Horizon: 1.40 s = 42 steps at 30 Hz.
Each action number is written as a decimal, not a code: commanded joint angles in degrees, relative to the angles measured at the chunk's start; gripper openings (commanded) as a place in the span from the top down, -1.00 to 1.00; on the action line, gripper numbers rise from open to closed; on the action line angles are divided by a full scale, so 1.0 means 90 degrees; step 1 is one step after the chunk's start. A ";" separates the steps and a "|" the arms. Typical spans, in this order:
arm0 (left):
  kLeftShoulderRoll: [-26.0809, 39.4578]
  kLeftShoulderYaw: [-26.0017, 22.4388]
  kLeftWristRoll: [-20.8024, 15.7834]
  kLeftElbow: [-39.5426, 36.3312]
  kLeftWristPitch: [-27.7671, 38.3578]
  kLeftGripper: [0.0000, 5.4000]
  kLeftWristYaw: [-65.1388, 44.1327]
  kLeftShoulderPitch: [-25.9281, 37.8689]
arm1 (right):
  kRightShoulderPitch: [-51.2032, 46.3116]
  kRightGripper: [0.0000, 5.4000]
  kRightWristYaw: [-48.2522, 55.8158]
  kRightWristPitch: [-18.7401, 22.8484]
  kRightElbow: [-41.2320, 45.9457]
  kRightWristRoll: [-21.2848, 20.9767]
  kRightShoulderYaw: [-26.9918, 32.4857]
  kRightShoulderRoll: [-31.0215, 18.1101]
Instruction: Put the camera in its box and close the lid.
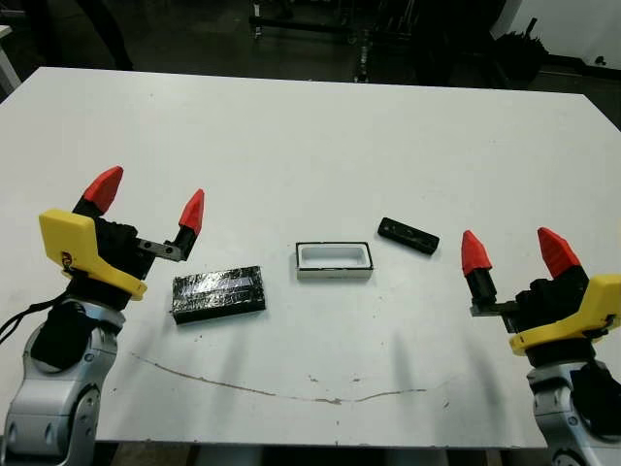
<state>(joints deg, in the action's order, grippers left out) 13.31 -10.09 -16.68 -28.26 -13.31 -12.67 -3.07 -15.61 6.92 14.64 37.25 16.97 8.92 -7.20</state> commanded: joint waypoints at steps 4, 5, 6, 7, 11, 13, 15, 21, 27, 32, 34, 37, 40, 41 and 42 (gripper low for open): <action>0.0016 0.0029 0.0002 -0.0006 -0.0085 -1.00 0.0011 -0.0060 | -0.0048 -1.00 0.0033 0.0063 -0.0022 0.0021 0.0009 -0.0053; 0.0012 0.0026 -0.0027 -0.0018 -0.0121 -1.00 0.0011 -0.0061 | -0.0064 -1.00 0.0051 0.0051 -0.0030 0.0032 0.0011 -0.0055; 0.0010 0.0026 -0.0047 -0.0013 -0.0121 -1.00 -0.0002 -0.0063 | -0.0076 -1.00 0.0072 0.0046 -0.0040 0.0053 0.0017 -0.0058; 0.0009 0.0030 -0.0050 0.0011 -0.0093 -1.00 -0.0018 -0.0060 | -0.0081 -1.00 0.0095 0.0055 -0.0049 0.0080 0.0025 -0.0066; 0.0026 0.0048 -0.0016 0.0018 -0.0108 -1.00 -0.0003 -0.0058 | -0.0011 -1.00 0.0171 0.0152 -0.0034 0.0093 0.0116 -0.0200; 0.0023 0.0042 -0.0046 0.0020 -0.0116 -1.00 -0.0013 -0.0053 | 0.0130 -1.00 0.0266 0.0218 -0.0042 0.0110 0.0246 -0.0397; 0.0005 0.0029 -0.0103 0.0058 -0.0097 -1.00 -0.0041 -0.0045 | 0.0411 -1.00 0.0488 0.0383 -0.0061 0.0210 0.0494 -0.0814; 0.0027 0.0045 -0.0096 0.0108 -0.0043 -1.00 -0.0056 -0.0053 | 0.1898 -1.00 0.2117 0.1327 -0.1082 0.0961 0.1168 -0.2931; 0.0017 0.0024 -0.0167 0.0095 -0.0105 -1.00 -0.0048 -0.0058 | 0.3551 -1.00 0.3705 0.1711 -0.2774 0.1008 0.0558 -0.4245; -0.0001 0.0058 -0.0098 0.0052 -0.0114 -1.00 0.0020 -0.0080 | 0.4497 -1.00 0.4688 0.1332 -0.3893 0.0553 -0.0265 -0.4512; 0.0005 0.0068 -0.0066 0.0066 -0.0078 -1.00 0.0014 -0.0090 | 0.4802 -1.00 0.5023 0.1282 -0.4307 0.0473 -0.0497 -0.4458; 0.0036 0.0073 -0.0031 0.0065 -0.0080 -1.00 0.0003 -0.0108 | 0.5235 -1.00 0.5553 0.0985 -0.5000 0.0283 -0.0853 -0.4342; 0.0063 0.0073 -0.0001 0.0054 -0.0090 -1.00 0.0002 -0.0117 | 0.5581 -1.00 0.5826 0.0793 -0.5583 0.0065 -0.1125 -0.4191; 0.0071 0.0071 0.0003 0.0051 -0.0091 -1.00 -0.0004 -0.0117 | 0.5674 -1.00 0.5898 0.0674 -0.5816 -0.0004 -0.1190 -0.4118; 0.0082 0.0068 0.0007 0.0048 -0.0107 -1.00 -0.0005 -0.0114 | 0.5760 -1.00 0.5954 0.0528 -0.6050 -0.0095 -0.1257 -0.4047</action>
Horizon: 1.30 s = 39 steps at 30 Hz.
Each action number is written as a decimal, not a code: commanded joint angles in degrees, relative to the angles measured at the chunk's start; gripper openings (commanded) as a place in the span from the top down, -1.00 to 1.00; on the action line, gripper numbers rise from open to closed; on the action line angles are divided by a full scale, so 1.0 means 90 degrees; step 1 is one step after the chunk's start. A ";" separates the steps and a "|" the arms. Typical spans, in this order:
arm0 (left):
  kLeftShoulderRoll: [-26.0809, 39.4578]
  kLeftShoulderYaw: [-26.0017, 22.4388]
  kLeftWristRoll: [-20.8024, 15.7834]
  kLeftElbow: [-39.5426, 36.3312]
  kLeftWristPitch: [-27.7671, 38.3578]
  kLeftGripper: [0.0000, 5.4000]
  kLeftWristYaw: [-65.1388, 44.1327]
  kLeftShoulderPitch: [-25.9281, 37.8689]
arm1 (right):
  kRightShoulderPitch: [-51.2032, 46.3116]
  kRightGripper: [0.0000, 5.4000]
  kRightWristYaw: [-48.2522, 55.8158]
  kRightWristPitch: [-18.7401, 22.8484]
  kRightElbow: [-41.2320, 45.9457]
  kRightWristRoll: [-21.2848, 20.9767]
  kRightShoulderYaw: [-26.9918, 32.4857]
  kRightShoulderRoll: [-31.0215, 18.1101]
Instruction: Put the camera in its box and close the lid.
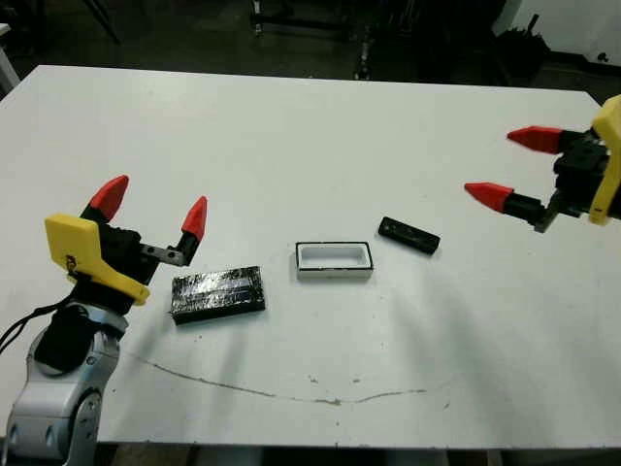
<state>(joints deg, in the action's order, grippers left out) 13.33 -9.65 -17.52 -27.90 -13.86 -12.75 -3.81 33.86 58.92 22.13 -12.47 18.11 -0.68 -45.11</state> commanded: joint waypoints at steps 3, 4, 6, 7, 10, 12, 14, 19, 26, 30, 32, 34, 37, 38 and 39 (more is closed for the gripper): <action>0.0055 -0.0001 0.0057 0.0034 -0.0063 -1.00 -0.0003 -0.0016 | 0.0549 -1.00 0.0294 -0.0744 -0.1238 -0.0570 -0.0436 0.0360; 0.0043 -0.0003 0.0049 0.0044 -0.0054 -1.00 -0.0003 -0.0014 | 0.0639 -1.00 0.0318 -0.0848 -0.1434 -0.0686 -0.0508 0.0403; 0.0020 -0.0006 0.0018 0.0060 -0.0053 -1.00 -0.0005 -0.0007 | 0.0794 -1.00 0.0335 -0.1001 -0.1768 -0.0884 -0.0611 0.0495; 0.0015 -0.0009 0.0000 0.0067 -0.0054 -1.00 -0.0011 -0.0003 | 0.0868 -1.00 0.0347 -0.0979 -0.1878 -0.0957 -0.0662 0.0540; 0.0026 0.0008 0.0035 0.0062 -0.0041 -1.00 0.0011 0.0004 | 0.1029 -1.00 0.0311 -0.0938 -0.2041 -0.1245 -0.0821 0.0637; 0.0028 0.0007 0.0038 0.0068 -0.0025 -1.00 0.0012 0.0009 | 0.1060 -1.00 0.0264 -0.1006 -0.2097 -0.1377 -0.0867 0.0716; 0.0003 -0.0010 -0.0049 0.0103 -0.0012 -1.00 -0.0029 0.0022 | 0.1077 -1.00 0.0259 -0.1086 -0.2153 -0.1470 -0.0914 0.0816; 0.0045 0.0003 0.0005 0.0085 -0.0037 -1.00 -0.0015 0.0035 | 0.1122 -1.00 0.0264 -0.1186 -0.2184 -0.1708 -0.1051 0.0974; 0.0026 0.0016 -0.0017 0.0036 -0.0097 -1.00 0.0006 0.0024 | 0.1171 -1.00 0.0163 -0.1083 -0.2266 -0.2001 -0.1199 0.1225; 0.0002 0.0010 -0.0043 0.0040 -0.0110 -1.00 0.0021 0.0002 | 0.1200 -1.00 0.0356 -0.1004 -0.2330 -0.2023 -0.1275 0.1319; 0.0018 0.0022 -0.0008 0.0044 -0.0083 -1.00 0.0013 -0.0018 | 0.1187 -1.00 0.0370 -0.0895 -0.2333 -0.2031 -0.1288 0.1367; 0.0034 0.0038 0.0032 0.0052 -0.0054 -1.00 -0.0002 -0.0035 | 0.1163 -1.00 0.0369 -0.0816 -0.2366 -0.2018 -0.1286 0.1412; 0.0017 0.0036 -0.0002 0.0052 -0.0078 -1.00 -0.0008 -0.0052 | 0.1081 -1.00 0.0337 -0.1130 -0.2400 -0.2125 -0.1377 0.1418; 0.0009 0.0032 -0.0023 0.0059 -0.0073 -1.00 -0.0016 -0.0056 | 0.1062 -1.00 0.0315 -0.1250 -0.2403 -0.2186 -0.1420 0.1411; 0.0004 0.0036 -0.0010 0.0066 -0.0058 -1.00 -0.0010 -0.0061 | 0.1052 -1.00 0.0312 -0.1357 -0.2418 -0.2254 -0.1470 0.1406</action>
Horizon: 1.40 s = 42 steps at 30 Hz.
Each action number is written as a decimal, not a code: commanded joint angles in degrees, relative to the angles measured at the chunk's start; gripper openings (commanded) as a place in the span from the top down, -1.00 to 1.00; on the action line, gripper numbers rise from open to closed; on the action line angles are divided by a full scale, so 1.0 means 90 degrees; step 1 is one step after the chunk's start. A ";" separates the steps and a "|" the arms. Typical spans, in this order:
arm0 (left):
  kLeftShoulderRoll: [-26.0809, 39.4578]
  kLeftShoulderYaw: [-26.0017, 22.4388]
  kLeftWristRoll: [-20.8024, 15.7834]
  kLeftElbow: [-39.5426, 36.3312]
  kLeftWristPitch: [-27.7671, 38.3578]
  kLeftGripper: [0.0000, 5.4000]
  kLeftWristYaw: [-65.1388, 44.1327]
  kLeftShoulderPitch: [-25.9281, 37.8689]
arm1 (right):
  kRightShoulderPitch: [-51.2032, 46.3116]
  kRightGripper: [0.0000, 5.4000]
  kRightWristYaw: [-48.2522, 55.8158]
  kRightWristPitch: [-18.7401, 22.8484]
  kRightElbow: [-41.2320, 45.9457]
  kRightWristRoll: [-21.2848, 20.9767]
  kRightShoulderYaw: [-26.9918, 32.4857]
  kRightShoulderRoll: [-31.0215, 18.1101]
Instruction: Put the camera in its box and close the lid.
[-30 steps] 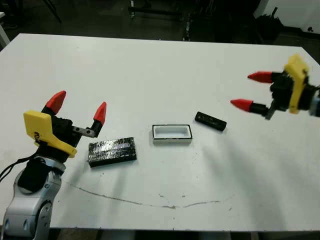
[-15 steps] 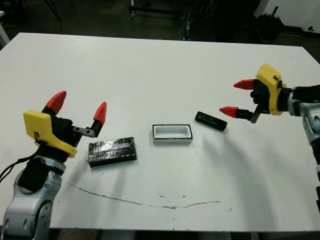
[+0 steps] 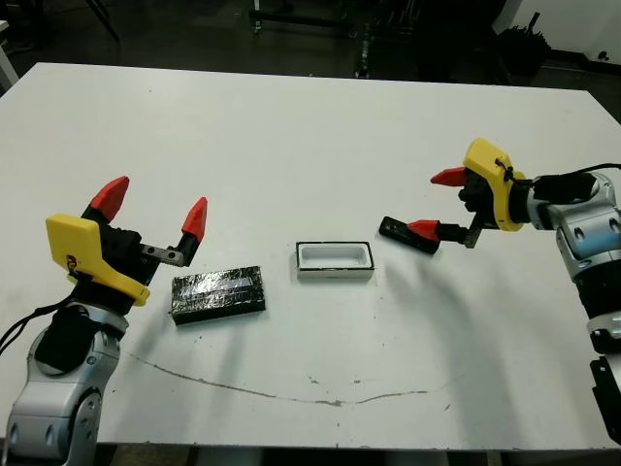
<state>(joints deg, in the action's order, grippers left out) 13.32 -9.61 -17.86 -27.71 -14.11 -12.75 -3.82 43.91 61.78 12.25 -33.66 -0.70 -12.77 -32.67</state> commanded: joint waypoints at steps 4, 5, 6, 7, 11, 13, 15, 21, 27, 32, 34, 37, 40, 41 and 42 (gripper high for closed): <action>-0.0006 0.0011 -0.0032 0.0056 -0.0032 -1.00 -0.0035 -0.0068 | -0.0098 -1.00 -0.0028 -0.0194 -0.0126 -0.0258 -0.0192 0.0110; -0.0002 0.0012 -0.0022 0.0048 -0.0038 -1.00 -0.0027 -0.0071 | -0.0101 -1.00 -0.0038 -0.0160 -0.0133 -0.0288 -0.0217 0.0129; 0.0003 0.0017 -0.0005 0.0037 -0.0047 -1.00 -0.0017 -0.0079 | -0.0111 -1.00 -0.0062 -0.0146 -0.0129 -0.0330 -0.0243 0.0146; 0.0004 0.0025 0.0021 0.0019 -0.0058 -1.00 0.0004 -0.0088 | -0.0114 -1.00 -0.0068 -0.0120 -0.0132 -0.0369 -0.0274 0.0162; -0.0014 0.0020 -0.0018 0.0049 -0.0023 -1.00 -0.0025 -0.0098 | -0.0149 -1.00 -0.0027 0.0075 -0.0127 -0.0407 -0.0329 0.0236; -0.0020 0.0024 -0.0011 0.0050 -0.0012 -1.00 -0.0021 -0.0104 | -0.0207 -1.00 0.0013 0.0014 -0.0106 -0.0408 -0.0356 0.0255; -0.0006 0.0030 0.0021 0.0042 -0.0011 -1.00 -0.0015 -0.0109 | -0.0250 -1.00 0.0017 -0.0081 -0.0113 -0.0430 -0.0393 0.0275; -0.0020 0.0031 0.0034 0.0021 -0.0005 -1.00 0.0008 -0.0123 | -0.0316 -1.00 0.0048 -0.0308 -0.0084 -0.0581 -0.0564 0.0255; 0.0021 0.0044 0.0040 -0.0039 -0.0069 -1.00 -0.0001 -0.0150 | -0.0406 -1.00 0.0029 -0.0408 -0.0166 -0.0587 -0.0581 0.0315; 0.0024 0.0017 -0.0001 0.0006 -0.0018 -1.00 -0.0048 -0.0160 | -0.0547 -1.00 -0.0205 -0.0794 -0.0156 -0.0743 -0.0618 0.0291; 0.0026 0.0026 0.0037 -0.0007 -0.0013 -1.00 -0.0032 -0.0172 | -0.0560 -1.00 -0.0232 -0.0791 -0.0228 -0.0720 -0.0590 0.0317; 0.0031 0.0026 0.0032 0.0006 0.0003 -1.00 -0.0055 -0.0172 | -0.0562 -1.00 -0.0323 -0.0719 -0.0376 -0.0703 -0.0562 0.0379; 0.0028 -0.0004 -0.0065 0.0025 -0.0017 -1.00 -0.0114 -0.0165 | -0.0566 -0.95 -0.0406 -0.0867 -0.0465 -0.0783 -0.0605 0.0399; 0.0017 -0.0014 -0.0087 0.0028 -0.0027 -1.00 -0.0118 -0.0164 | -0.0570 -0.92 -0.0424 -0.0908 -0.0490 -0.0788 -0.0605 0.0404; 0.0013 -0.0020 -0.0104 0.0031 -0.0035 -1.00 -0.0124 -0.0159 | -0.0581 -0.87 -0.0447 -0.0828 -0.0495 -0.0758 -0.0577 0.0424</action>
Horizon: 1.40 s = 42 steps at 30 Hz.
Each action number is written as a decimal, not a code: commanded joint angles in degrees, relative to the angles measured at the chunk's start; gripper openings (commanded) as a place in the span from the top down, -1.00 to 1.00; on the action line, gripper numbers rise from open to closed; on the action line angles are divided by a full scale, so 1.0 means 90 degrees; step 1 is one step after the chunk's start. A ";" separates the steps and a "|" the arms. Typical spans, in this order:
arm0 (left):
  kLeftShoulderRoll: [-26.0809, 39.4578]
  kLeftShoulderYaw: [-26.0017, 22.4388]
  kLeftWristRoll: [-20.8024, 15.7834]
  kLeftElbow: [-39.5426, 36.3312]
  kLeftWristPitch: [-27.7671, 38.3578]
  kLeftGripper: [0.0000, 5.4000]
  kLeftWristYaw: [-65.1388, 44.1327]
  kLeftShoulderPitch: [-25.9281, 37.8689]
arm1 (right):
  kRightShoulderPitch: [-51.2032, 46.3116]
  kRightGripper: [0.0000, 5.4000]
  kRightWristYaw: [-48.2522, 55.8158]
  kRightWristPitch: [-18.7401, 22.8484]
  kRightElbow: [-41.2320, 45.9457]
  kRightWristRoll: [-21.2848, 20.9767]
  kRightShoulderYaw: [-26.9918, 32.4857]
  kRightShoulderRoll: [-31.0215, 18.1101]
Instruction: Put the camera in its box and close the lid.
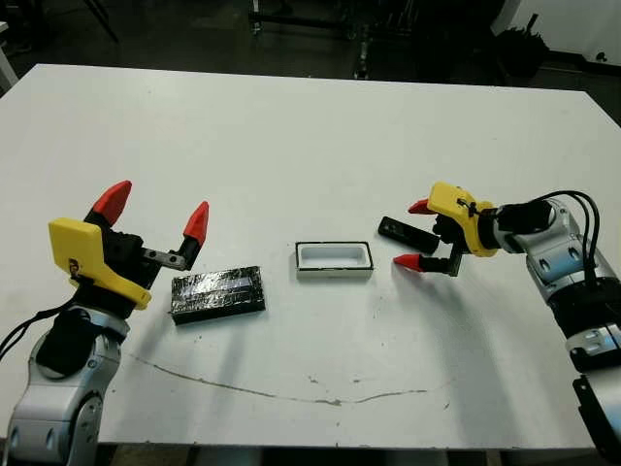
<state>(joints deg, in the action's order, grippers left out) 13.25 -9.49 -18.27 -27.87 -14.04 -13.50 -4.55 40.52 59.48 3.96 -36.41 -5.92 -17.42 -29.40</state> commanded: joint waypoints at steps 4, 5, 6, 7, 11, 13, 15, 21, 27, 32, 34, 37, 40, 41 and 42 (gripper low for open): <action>0.0034 -0.0025 -0.0045 0.0021 -0.0091 -1.00 0.0003 -0.0077 | -0.0217 -0.68 -0.0223 0.0415 -0.0253 -0.0069 0.0024 0.0139; 0.0044 -0.0016 -0.0027 0.0012 -0.0099 -1.00 0.0013 -0.0076 | -0.0215 -0.64 -0.0231 0.0494 -0.0271 -0.0059 0.0033 0.0154; 0.0046 -0.0011 -0.0027 0.0015 -0.0090 -1.00 0.0009 -0.0075 | -0.0215 -0.60 -0.0237 0.0577 -0.0274 -0.0045 0.0044 0.0167; 0.0036 -0.0012 -0.0043 0.0028 -0.0069 -1.00 -0.0002 -0.0073 | -0.0217 -0.56 -0.0239 0.0666 -0.0267 -0.0027 0.0060 0.0180; 0.0044 -0.0013 -0.0028 0.0022 -0.0079 -1.00 0.0011 -0.0074 | -0.0192 -0.35 -0.0109 0.0940 -0.0397 0.0138 0.0146 0.0246; 0.0075 -0.0017 -0.0001 0.0017 -0.0066 -1.00 -0.0005 -0.0080 | -0.0169 -0.23 -0.0080 0.1131 -0.0516 0.0230 0.0204 0.0301; 0.0094 -0.0029 -0.0020 -0.0013 -0.0117 -1.00 -0.0001 -0.0079 | -0.0181 -0.15 -0.0058 0.1247 -0.0600 0.0327 0.0283 0.0345; 0.0069 -0.0055 -0.0066 -0.0008 -0.0102 -1.00 0.0002 -0.0090 | -0.0186 0.15 -0.0015 0.1532 -0.0873 0.0480 0.0396 0.0432; 0.0089 -0.0075 -0.0086 0.0002 -0.0106 -1.00 -0.0017 -0.0067 | -0.0146 0.38 0.0113 0.1597 -0.1112 0.0566 0.0434 0.0463; 0.0106 -0.0065 -0.0100 0.0021 -0.0111 -1.00 -0.0052 -0.0019 | -0.0285 0.38 -0.0012 0.1481 -0.0794 0.0592 0.0489 0.0445; 0.0114 -0.0063 -0.0109 0.0059 -0.0078 -1.00 -0.0093 -0.0003 | -0.0436 0.38 -0.0259 0.1538 -0.0446 0.0637 0.0599 0.0454; 0.0099 -0.0044 -0.0060 0.0084 -0.0009 -1.00 -0.0104 -0.0001 | -0.0539 0.38 -0.0437 0.1689 -0.0051 0.0683 0.0686 0.0451; 0.0107 -0.0018 0.0008 0.0035 -0.0069 -1.00 -0.0066 0.0002 | -0.0501 0.38 -0.0562 0.1814 0.0209 0.0702 0.0738 0.0423; 0.0108 -0.0017 0.0007 0.0023 -0.0089 -1.00 -0.0061 0.0004 | -0.0472 0.38 -0.0558 0.1778 0.0249 0.0733 0.0774 0.0408; 0.0110 -0.0021 -0.0005 0.0022 -0.0103 -1.00 -0.0066 0.0009 | -0.0413 0.38 -0.0535 0.1769 0.0262 0.0756 0.0798 0.0389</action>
<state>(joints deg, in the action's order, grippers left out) 13.50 -9.90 -18.93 -27.72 -14.08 -14.19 -4.41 37.37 55.29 19.09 -34.34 1.00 -10.66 -25.30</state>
